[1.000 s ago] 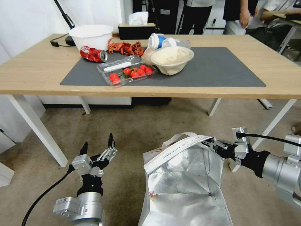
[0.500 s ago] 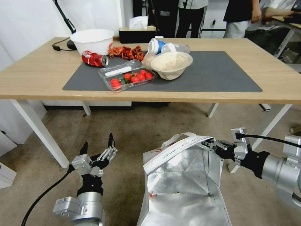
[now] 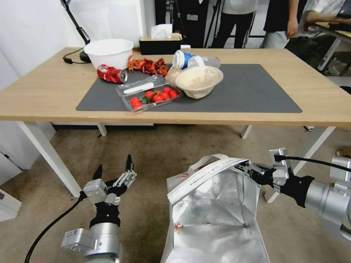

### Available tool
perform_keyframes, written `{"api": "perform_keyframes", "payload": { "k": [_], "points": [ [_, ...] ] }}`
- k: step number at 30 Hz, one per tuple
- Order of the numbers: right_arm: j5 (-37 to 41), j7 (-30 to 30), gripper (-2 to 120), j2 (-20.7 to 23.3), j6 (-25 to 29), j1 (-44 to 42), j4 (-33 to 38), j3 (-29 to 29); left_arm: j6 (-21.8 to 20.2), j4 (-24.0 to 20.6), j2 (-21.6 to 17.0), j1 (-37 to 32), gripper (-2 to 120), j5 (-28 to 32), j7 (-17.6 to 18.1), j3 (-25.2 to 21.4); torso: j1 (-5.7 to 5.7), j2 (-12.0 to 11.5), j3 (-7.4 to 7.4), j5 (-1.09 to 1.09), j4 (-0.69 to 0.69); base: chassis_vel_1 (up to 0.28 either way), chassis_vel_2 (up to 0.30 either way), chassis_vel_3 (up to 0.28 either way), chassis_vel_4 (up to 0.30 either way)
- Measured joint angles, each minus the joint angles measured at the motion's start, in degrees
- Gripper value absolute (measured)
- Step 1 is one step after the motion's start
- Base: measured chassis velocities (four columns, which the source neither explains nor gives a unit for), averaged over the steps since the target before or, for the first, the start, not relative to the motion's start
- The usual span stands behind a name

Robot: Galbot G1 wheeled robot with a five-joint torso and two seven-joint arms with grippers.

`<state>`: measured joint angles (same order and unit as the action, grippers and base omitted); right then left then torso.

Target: Pick up the food delivery bag from the floor and place it on the table.

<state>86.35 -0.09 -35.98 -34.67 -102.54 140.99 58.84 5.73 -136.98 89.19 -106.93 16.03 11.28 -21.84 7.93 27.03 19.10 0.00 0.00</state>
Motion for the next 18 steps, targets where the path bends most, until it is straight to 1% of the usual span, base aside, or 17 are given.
{"api": "perform_keyframes", "payload": {
  "k": [5, 12, 18],
  "points": [
    [0.1, 0.0, 0, 0.0, 0.0, 0.0, 0.1, 0.1, 0.0, -0.1, 0.0, 0.0, 100, 0.0, 0.0, 0.0, 0.35, 0.8, 0.5, 0.0, 0.0, 0.0, 0.0, 0.0, 0.0],
    [0.1, 0.0, 0, 0.0, 0.0, -0.1, 0.1, 0.3, 0.0, -0.2, 0.2, -0.2, 100, -0.2, 0.0, 0.0, 1.06, 2.7, 1.67, 0.0, 0.0, 0.0, 0.0, 0.0, 0.0],
    [0.1, 0.0, 0, 0.0, 0.0, -0.1, 0.0, 0.3, 0.0, -0.2, 0.3, -0.3, 100, -0.3, -0.1, 0.1, 1.45, 3.8, 2.41, 0.0, 0.0, 0.0, 0.0, 0.0, 0.0]
  ]
}}
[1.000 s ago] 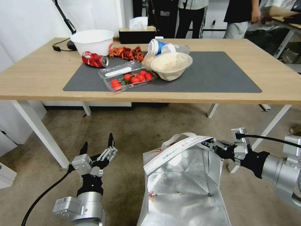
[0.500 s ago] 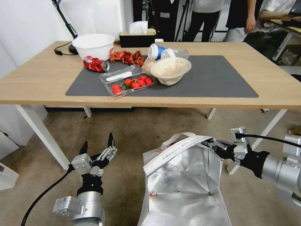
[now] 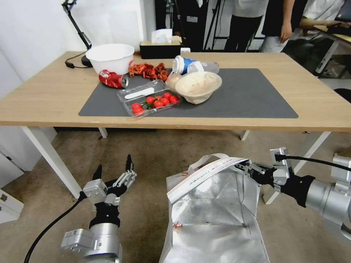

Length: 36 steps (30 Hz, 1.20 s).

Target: Pick up the food delivery bag from the floor and place it on the table.

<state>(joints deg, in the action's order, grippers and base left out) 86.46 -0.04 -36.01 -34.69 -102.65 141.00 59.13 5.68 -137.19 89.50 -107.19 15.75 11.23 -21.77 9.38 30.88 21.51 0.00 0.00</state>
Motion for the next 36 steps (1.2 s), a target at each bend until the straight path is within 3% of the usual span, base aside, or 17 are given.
{"api": "perform_keyframes", "payload": {
  "k": [36],
  "points": [
    [-0.1, 0.1, 0, 0.3, -0.1, 0.1, -0.1, -0.2, 0.0, -0.2, -0.2, 0.0, 100, 0.1, 0.0, 0.0, 3.24, 8.2, 4.93, 0.0, 0.0, 0.0, 0.0, 0.0, 0.0]
  ]
}}
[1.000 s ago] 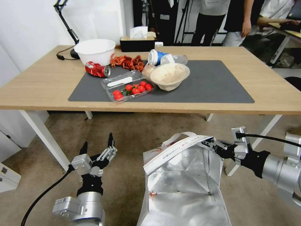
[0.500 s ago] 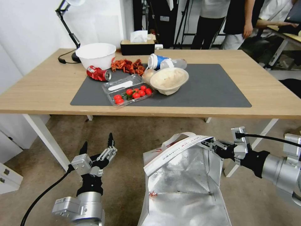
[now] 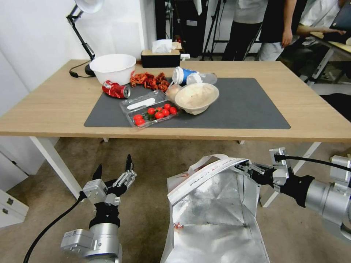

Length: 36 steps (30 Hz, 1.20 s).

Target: Pick up the food delivery bag from the floor and place it on the table.

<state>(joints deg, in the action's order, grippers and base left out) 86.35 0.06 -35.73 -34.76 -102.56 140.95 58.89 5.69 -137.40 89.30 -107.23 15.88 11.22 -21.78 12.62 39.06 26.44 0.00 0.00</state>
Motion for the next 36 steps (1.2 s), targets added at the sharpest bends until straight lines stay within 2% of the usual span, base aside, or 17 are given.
{"api": "perform_keyframes", "payload": {
  "k": [6, 36],
  "points": [
    [-0.1, 0.0, 0, -0.1, 0.0, 0.1, 0.0, 0.0, 0.0, 0.0, 0.0, 0.0, 100, 0.0, 0.0, 0.0, 0.89, 2.2, 1.36, 0.0, 0.0, 0.0, 0.0, 0.0, 0.0],
    [-0.5, 0.0, 0, -0.1, 0.1, 0.2, -0.4, -0.4, -0.2, 0.3, 0.0, 0.2, 100, 0.0, 0.1, 0.0, 3.97, 9.6, 5.66, 0.0, 0.0, 0.0, 0.0, 0.0, 0.0]
  ]
}}
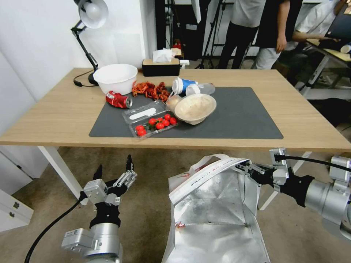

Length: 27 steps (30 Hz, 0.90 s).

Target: Pick up the food delivery bag from the floor and place it on the table.

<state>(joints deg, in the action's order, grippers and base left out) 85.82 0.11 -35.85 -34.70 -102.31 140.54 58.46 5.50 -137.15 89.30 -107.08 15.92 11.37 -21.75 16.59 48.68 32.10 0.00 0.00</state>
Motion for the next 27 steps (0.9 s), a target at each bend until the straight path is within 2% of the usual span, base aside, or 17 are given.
{"api": "perform_keyframes", "payload": {
  "k": [27],
  "points": [
    [-0.4, 0.0, 0, -0.1, 0.1, 0.1, 0.0, -0.3, 0.0, -0.2, -0.1, -0.1, 100, 0.0, 0.0, 0.0, 3.01, 7.0, 3.95, 0.0, 0.01, 0.0, 0.0, 0.0, 0.0]
  ]
}}
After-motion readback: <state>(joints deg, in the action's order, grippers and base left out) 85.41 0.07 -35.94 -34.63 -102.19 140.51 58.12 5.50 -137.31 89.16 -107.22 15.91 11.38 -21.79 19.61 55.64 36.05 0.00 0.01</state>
